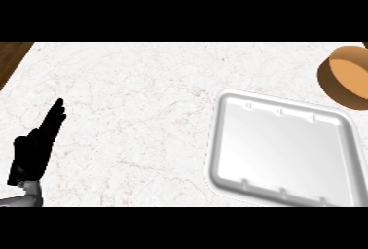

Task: Pick the pear from the tray and place it in the pot

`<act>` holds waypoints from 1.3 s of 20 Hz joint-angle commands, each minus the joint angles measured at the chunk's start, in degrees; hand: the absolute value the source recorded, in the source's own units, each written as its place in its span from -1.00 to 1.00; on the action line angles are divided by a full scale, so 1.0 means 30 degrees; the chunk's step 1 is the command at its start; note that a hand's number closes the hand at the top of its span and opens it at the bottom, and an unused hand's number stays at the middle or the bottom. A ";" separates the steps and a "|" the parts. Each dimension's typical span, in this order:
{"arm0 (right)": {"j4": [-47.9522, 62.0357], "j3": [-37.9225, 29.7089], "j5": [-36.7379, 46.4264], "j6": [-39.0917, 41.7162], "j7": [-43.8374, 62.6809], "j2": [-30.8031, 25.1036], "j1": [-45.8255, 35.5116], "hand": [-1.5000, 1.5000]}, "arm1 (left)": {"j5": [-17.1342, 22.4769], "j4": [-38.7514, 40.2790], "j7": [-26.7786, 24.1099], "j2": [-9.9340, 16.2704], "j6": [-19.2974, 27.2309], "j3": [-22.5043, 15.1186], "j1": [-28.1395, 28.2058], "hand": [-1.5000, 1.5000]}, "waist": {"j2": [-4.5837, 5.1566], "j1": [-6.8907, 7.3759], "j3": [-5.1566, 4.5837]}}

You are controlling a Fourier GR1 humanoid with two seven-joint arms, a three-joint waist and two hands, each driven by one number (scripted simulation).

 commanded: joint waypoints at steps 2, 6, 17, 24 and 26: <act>0.1243 -0.1396 -0.1244 -0.0013 -0.1305 -0.0965 0.0251 1.00 | -0.0089 0.0269 0.0022 0.0008 0.0080 0.0011 -0.0680 0.00 | 0.0211 0.0209 0.0050; 0.1658 -0.2770 -0.2614 -0.0374 -0.1310 -0.0434 0.0206 -1.00 | -0.0100 -0.0271 0.0104 -0.0185 -0.0032 -0.0327 -0.0545 0.00 | 0.0214 0.0519 0.0080; 0.0310 -0.5766 -0.5873 -0.3555 -0.5877 0.0257 0.0545 -1.00 | -0.0129 -0.0024 -0.0139 -0.0372 0.0006 -0.0338 -0.0132 0.00 | 0.0124 0.0530 0.0120; -0.0081 -0.8579 -0.9163 -0.2735 -0.8628 -0.0772 0.0125 -1.00 | 0.0180 -0.0050 0.0534 0.0133 -0.0262 0.0187 -0.0552 0.00 | -0.0064 -0.0028 0.0059; 0.0427 -0.8998 -0.9788 -0.1636 -0.8966 -0.0779 0.0112 -1.00 | -0.0170 0.0321 -0.0011 -0.0250 0.0082 -0.0058 -0.0341 0.00 | -0.0067 -0.0092 0.0041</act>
